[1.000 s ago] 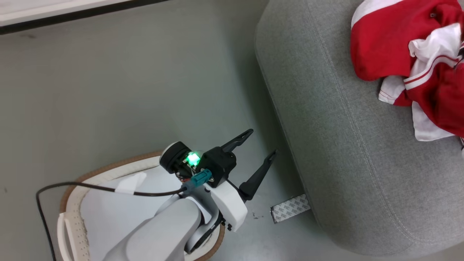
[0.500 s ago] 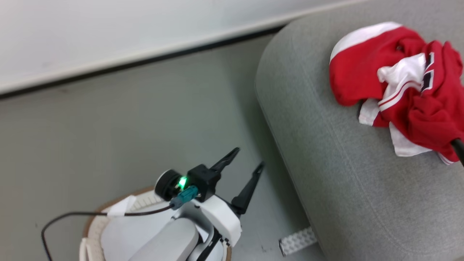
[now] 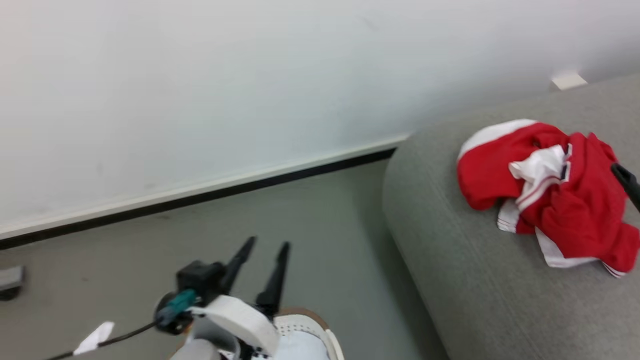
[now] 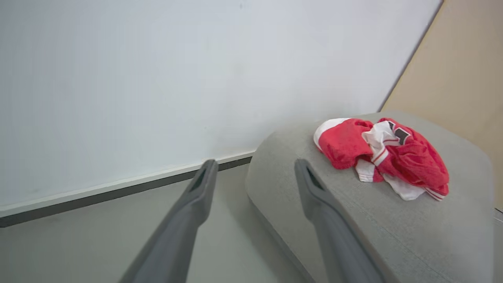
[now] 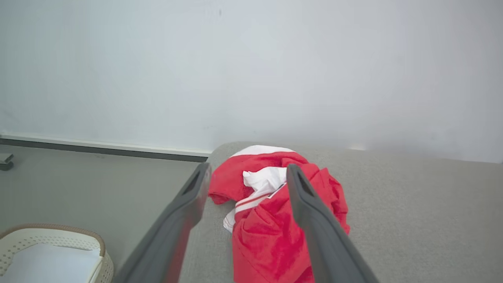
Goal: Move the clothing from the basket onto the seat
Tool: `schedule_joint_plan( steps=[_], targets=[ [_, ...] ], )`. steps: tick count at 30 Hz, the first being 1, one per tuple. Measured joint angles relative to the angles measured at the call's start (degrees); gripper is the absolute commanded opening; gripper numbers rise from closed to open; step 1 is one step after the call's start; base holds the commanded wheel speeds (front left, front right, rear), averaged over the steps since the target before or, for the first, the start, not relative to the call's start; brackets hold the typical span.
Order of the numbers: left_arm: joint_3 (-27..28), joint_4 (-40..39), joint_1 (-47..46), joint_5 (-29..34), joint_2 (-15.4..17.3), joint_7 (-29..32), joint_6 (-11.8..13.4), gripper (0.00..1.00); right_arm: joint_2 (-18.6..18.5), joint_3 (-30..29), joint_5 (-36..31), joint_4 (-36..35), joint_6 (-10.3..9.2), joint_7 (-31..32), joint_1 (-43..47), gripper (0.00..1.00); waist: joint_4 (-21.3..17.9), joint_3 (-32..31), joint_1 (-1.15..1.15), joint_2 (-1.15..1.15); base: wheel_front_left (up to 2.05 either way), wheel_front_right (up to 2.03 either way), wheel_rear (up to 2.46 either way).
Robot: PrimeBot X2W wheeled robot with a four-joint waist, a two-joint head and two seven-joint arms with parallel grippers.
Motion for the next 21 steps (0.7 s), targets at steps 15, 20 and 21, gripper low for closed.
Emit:
schedule_joint_plan(
  steps=[15,20,21],
  targets=[
    [15.85,-10.31,11.07,5.24,3.45,-0.05,6.49,1.0,15.97,-19.96,-10.45,-0.24,0.0,-15.7,18.96,1.0,9.59,-4.81,0.02,0.0,0.0,0.0,0.0],
    [19.45,-9.29,14.45,8.05,0.54,-0.05,4.93,1.0,27.57,-34.21,-22.5,-1.97,0.0,-15.93,28.04,1.0,11.01,-5.13,0.02,0.0,0.0,0.0,0.0],
    [20.22,-9.21,15.05,9.04,-0.01,-0.05,4.79,1.0,29.96,-36.5,-24.29,-2.61,0.0,-15.93,30.2,1.0,11.23,-5.19,0.02,0.0,0.0,0.0,0.0]
  ],
)
